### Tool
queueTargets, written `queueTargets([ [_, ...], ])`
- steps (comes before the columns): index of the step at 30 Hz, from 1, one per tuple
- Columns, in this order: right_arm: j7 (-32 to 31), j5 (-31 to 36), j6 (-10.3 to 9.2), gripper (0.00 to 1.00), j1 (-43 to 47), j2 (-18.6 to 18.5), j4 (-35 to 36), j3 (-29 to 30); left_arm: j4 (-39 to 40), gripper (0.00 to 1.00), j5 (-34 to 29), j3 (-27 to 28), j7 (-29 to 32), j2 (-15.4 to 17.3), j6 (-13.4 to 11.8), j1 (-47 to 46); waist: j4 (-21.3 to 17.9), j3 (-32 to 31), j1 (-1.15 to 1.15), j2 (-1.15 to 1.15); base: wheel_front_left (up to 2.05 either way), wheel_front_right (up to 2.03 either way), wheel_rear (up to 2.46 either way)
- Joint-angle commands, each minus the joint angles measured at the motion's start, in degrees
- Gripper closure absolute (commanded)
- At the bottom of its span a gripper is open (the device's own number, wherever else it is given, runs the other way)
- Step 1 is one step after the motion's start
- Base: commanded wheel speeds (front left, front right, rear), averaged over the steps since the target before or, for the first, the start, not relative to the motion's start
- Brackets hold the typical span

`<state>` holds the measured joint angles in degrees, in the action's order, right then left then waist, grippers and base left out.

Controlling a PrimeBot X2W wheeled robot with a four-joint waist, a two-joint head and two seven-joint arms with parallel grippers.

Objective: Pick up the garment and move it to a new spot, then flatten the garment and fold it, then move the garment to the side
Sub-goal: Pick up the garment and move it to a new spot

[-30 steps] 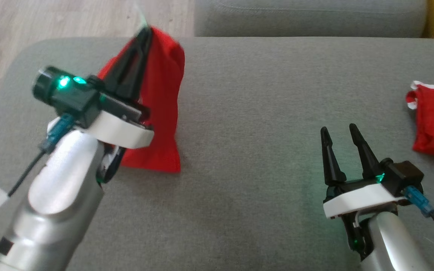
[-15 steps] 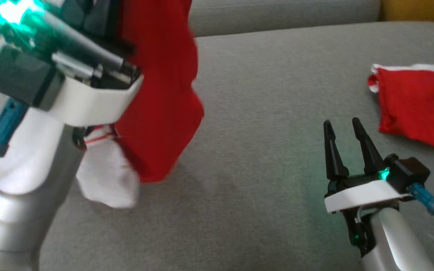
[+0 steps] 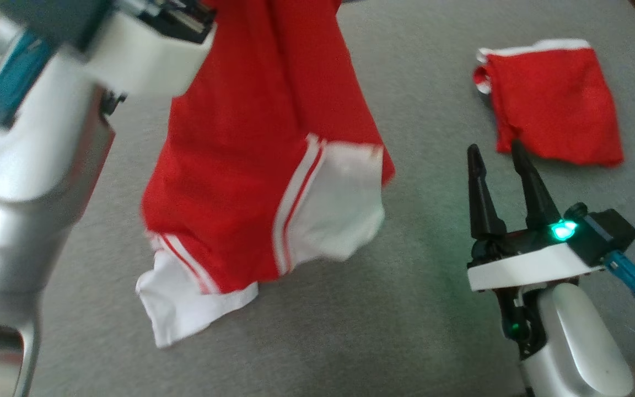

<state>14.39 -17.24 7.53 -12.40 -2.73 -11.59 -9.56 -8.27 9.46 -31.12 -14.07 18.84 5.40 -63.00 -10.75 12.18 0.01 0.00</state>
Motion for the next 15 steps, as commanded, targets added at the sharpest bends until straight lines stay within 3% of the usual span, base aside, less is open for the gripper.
queueTargets([
  [1,0.6,-0.7,-0.04,0.00,-2.3,-0.1,2.3,-1.8,-0.6,1.00,-0.5,1.0,0.7,1.7,0.4,-3.9,-2.7,2.1,-0.01,0.00,0.00,0.00,0.00],
  [7,0.6,-3.5,-0.04,0.00,-3.9,-0.1,4.5,-6.2,-15.2,1.00,-1.3,-3.3,2.3,1.8,1.6,-10.2,-8.7,5.9,-0.01,0.00,0.00,0.00,0.00],
  [8,0.6,-3.9,-0.04,0.00,-4.0,-0.1,4.9,-6.7,-18.3,0.71,-1.0,-3.8,2.9,1.5,1.7,-11.1,-9.4,6.3,-0.01,0.00,0.00,0.00,0.00],
  [9,0.6,-4.2,-0.04,0.00,-4.0,-0.1,5.2,-7.2,-21.5,0.00,-0.7,-4.3,3.5,1.1,1.8,-11.9,-10.1,6.8,-0.01,0.00,0.00,0.00,0.00],
  [15,0.6,-5.0,-0.04,0.00,-3.5,-0.1,6.5,-8.3,-34.1,0.00,-0.4,-5.3,1.3,-1.0,1.4,-15.7,-11.3,8.2,-0.01,0.00,0.00,0.00,0.00],
])
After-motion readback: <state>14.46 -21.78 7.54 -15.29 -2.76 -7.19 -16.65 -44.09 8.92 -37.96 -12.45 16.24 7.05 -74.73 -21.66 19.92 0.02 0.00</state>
